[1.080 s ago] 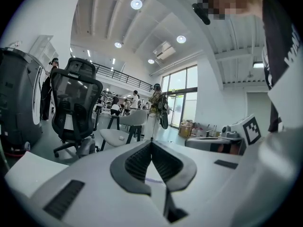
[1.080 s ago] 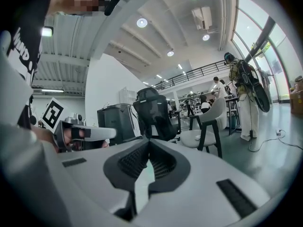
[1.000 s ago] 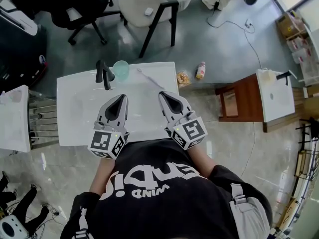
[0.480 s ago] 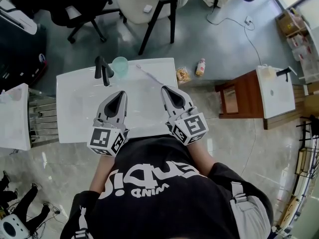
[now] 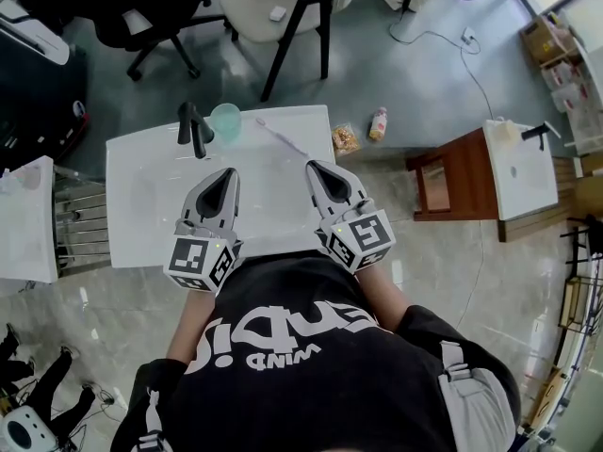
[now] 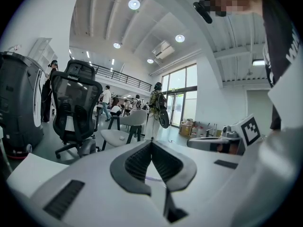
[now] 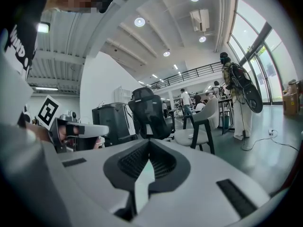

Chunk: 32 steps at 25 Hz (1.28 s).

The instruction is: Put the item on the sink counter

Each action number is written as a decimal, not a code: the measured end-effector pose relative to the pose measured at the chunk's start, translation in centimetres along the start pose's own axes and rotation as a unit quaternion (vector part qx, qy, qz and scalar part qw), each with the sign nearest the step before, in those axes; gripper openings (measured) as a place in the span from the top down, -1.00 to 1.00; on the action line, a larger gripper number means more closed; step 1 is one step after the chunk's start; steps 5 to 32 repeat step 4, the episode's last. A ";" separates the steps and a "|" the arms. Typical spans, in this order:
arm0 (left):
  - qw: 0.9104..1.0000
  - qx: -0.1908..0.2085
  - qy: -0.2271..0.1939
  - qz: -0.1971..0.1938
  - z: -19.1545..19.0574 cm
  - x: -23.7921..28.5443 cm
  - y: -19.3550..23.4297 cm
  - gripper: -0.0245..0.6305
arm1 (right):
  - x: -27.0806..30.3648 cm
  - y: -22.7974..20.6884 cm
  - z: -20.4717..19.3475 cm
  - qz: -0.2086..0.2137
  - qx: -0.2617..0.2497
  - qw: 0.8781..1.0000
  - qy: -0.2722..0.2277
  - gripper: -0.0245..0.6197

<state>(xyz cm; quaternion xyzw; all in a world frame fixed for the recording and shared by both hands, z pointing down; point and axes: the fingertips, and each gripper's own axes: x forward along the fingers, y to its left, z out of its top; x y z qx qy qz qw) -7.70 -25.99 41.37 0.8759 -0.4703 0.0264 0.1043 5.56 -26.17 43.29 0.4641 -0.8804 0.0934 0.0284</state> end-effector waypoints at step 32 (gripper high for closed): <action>1.000 0.000 0.004 -0.001 0.2 0.0 0.0 0.86 | -0.1 0.0 0.2 0.001 0.002 1.000 0.002 0.87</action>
